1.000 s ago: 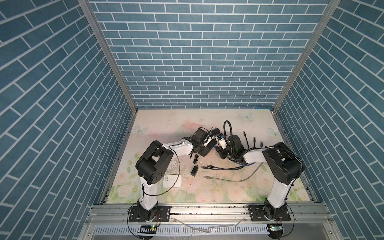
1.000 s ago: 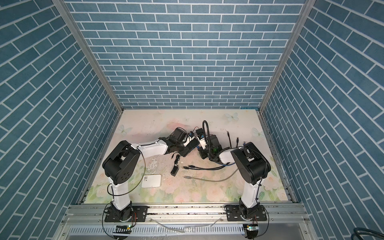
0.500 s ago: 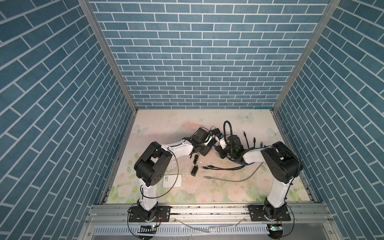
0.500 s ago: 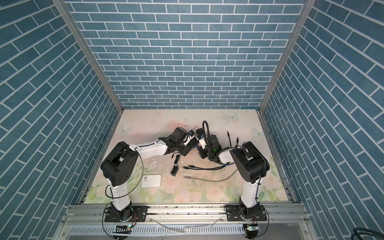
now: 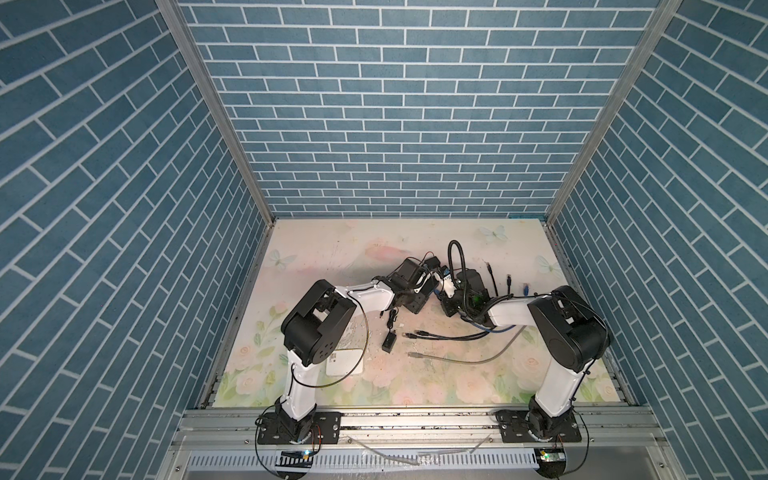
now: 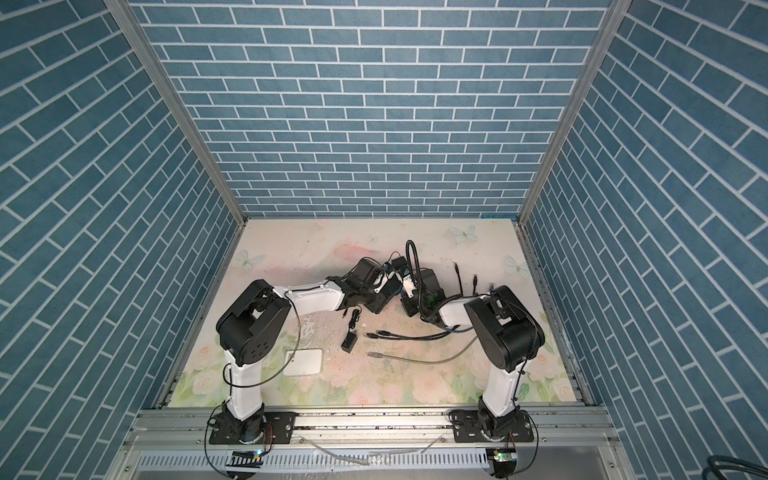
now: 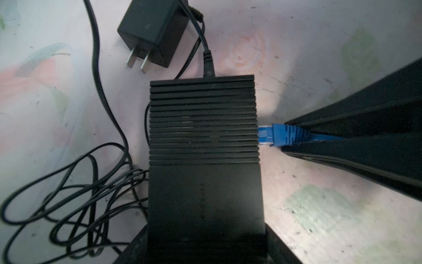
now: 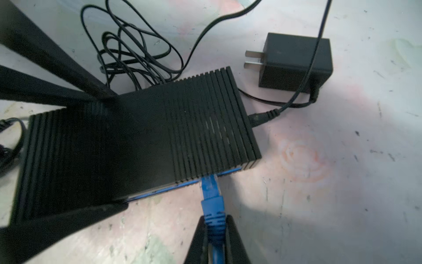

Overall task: Insert the plug into the switch port
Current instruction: 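Open and withdraw the right gripper while the left releases the switch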

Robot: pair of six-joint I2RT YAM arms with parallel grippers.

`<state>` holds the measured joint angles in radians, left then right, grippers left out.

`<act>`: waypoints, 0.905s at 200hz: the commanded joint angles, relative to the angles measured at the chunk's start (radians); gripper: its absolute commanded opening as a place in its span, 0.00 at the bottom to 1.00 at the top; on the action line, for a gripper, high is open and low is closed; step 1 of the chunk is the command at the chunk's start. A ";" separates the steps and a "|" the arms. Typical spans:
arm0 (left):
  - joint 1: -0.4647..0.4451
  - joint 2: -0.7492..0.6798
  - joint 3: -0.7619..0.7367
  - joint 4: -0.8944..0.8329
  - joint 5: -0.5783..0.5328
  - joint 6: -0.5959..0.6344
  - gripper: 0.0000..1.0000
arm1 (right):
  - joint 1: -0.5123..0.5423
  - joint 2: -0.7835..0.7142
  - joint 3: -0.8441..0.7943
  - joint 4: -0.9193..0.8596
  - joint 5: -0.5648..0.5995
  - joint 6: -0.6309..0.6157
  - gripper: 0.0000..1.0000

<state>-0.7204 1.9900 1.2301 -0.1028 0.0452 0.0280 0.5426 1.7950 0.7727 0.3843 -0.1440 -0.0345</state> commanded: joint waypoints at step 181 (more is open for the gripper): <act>0.009 0.011 0.006 -0.130 -0.060 -0.040 1.00 | -0.079 -0.359 -0.047 -0.232 -0.103 -0.126 0.29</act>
<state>-0.7181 2.0121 1.2587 -0.1604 0.0231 -0.0193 0.4641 1.4662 0.7502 0.2180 -0.1741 -0.0887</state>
